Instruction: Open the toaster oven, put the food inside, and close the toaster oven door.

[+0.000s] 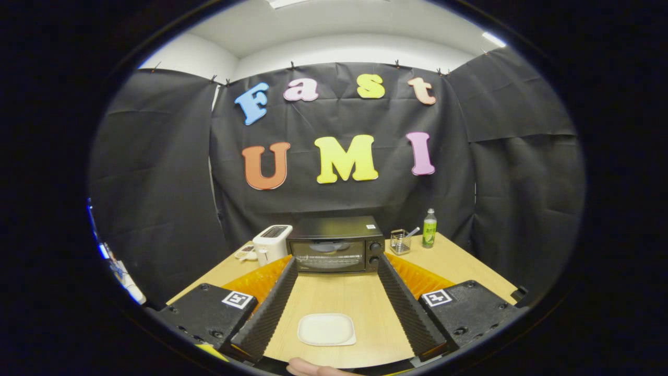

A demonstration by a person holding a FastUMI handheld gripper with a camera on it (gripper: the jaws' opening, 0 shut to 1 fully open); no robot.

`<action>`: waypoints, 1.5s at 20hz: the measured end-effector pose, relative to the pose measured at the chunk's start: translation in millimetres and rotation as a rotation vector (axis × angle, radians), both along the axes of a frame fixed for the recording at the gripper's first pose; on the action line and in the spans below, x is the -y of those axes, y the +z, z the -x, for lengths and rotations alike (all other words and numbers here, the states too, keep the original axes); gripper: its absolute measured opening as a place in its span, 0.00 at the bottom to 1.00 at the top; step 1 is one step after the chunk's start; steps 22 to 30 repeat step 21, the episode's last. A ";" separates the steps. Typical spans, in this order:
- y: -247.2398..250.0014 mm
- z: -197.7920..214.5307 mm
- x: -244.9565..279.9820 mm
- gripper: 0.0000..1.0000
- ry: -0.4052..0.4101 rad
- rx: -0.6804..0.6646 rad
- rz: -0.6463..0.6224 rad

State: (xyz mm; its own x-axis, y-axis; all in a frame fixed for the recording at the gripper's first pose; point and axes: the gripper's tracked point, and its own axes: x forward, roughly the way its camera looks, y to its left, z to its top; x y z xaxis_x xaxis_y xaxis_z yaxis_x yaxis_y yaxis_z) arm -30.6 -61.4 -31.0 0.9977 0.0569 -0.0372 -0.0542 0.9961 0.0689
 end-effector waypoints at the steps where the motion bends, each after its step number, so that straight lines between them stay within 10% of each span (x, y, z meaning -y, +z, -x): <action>1: -1.7 0.6 -0.4 1.00 0.001 -0.004 0.003; 30: -4.4 3.8 -13.6 1.00 0.033 -0.002 0.050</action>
